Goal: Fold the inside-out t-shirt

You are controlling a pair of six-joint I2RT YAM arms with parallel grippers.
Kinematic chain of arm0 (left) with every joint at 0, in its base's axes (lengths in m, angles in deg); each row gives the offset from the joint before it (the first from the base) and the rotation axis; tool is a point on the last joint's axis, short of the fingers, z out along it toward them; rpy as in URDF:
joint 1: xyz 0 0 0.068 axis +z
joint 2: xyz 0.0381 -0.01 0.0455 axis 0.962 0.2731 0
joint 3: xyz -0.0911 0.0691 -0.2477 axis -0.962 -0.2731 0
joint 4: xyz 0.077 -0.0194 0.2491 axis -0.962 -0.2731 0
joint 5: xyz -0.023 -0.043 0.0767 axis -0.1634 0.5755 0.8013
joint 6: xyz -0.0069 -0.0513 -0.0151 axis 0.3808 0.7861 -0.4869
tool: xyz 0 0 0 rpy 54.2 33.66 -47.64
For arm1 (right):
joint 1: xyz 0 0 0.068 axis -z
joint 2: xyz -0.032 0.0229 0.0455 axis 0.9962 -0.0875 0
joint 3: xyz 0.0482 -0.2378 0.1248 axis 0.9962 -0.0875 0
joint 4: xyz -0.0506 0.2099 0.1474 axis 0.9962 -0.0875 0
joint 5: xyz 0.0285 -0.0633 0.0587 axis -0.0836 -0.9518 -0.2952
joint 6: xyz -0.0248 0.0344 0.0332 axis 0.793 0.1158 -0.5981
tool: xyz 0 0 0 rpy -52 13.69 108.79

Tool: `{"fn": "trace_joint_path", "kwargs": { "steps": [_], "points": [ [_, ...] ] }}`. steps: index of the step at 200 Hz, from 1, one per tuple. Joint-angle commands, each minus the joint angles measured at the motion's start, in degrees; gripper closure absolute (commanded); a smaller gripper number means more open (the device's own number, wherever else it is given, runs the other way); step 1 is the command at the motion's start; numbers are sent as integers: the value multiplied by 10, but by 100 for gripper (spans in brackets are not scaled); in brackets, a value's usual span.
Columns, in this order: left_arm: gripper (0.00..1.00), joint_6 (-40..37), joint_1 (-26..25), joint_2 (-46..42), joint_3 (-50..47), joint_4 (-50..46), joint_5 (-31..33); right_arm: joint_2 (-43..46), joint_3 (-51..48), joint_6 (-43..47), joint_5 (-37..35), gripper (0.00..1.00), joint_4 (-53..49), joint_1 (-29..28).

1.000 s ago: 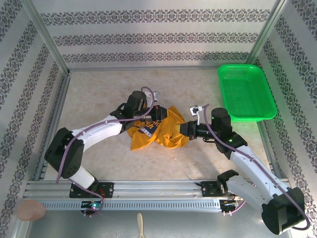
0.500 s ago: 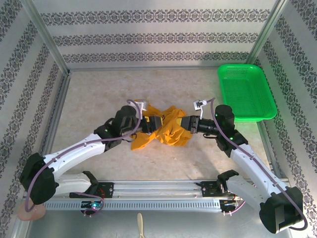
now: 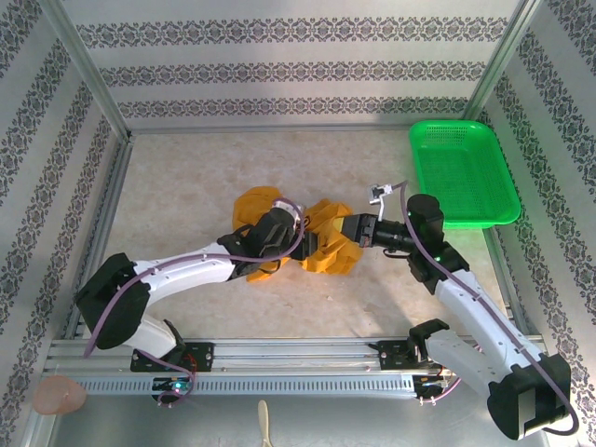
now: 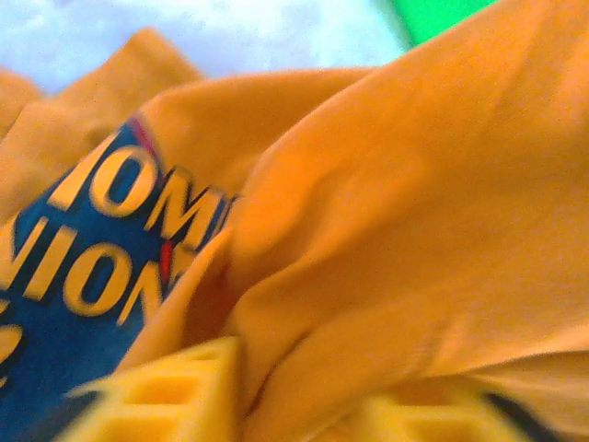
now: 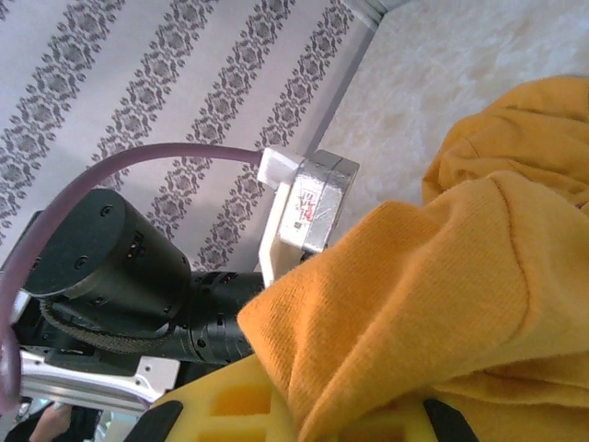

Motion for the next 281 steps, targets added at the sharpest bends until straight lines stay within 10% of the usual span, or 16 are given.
{"fn": "trace_joint_path", "kwargs": {
  "steps": [1, 47, 97, 125, 161, 202, 281],
  "points": [
    [95, -38, 3, -12, 60, -2, -28, 11, 63, -21, 15, 100, 22, 16],
    [100, 38, 62, -86, 49, 111, -164, 8, 112, -61, 8, 100, 46, 49],
    [100, 165, 105, -107, -85, 356, -255, -5, -90, -49, -112, 100, 111, 69],
    [100, 257, 128, -42, -150, 531, -295, -46, -152, -21, -145, 41, 128, 74],
    [100, 328, 147, 51, -175, 677, -329, 55, -132, 32, -157, 34, -7, 73],
    [100, 339, 148, 75, -164, 690, -345, 127, -79, 80, -209, 33, -138, 33],
    [100, 311, 143, 16, -162, 612, -344, -114, -13, 88, -331, 23, -38, -100]
  ]
}}
